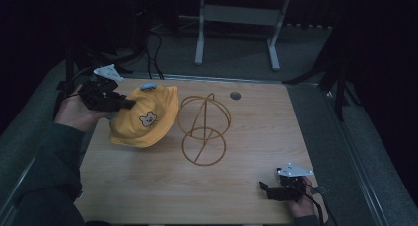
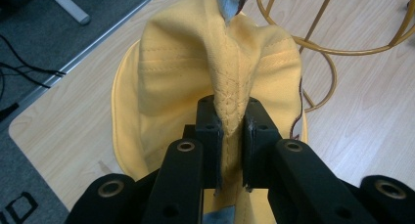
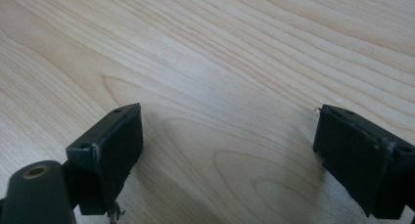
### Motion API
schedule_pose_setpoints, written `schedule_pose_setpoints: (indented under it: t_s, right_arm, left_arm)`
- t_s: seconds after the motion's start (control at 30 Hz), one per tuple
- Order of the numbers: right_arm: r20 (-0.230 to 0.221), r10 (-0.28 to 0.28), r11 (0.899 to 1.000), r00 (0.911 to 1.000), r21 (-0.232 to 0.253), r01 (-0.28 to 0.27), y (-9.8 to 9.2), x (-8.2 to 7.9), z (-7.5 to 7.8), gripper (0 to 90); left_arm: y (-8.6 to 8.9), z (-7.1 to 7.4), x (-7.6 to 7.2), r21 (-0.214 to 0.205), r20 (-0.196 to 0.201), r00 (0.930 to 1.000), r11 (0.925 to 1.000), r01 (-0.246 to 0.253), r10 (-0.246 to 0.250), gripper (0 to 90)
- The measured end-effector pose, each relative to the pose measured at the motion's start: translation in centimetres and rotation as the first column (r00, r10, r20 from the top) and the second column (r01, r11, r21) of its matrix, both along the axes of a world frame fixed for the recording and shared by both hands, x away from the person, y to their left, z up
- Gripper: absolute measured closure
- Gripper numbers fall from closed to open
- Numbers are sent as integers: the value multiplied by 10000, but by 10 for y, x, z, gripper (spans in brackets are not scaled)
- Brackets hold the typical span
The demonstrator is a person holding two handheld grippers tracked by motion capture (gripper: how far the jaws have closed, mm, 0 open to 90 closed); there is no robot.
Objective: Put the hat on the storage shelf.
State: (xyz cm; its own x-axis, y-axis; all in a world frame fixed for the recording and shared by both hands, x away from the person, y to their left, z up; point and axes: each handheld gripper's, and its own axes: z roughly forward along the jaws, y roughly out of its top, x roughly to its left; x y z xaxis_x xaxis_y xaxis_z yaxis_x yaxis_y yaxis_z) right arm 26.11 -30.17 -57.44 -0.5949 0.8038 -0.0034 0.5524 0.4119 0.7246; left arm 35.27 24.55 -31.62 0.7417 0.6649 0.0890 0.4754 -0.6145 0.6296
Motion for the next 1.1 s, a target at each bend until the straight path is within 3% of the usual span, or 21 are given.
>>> schedule_pose_setpoints:
  t_s: [0.47, 1.1]
  right_arm:
    - [-2, 1, 10000, 10000, 4, -1, 0, 0, 0, 110]
    - [-12, 6, 10000, 10000, -6, -6, 0, 0, 0, 110]
  left_arm:
    - [0, 16, -3, -247, 183, 9988, 9986, 462, -458, 801]
    - [0, 26, -5, -377, 302, 9929, 9925, 1165, -1154, 801]
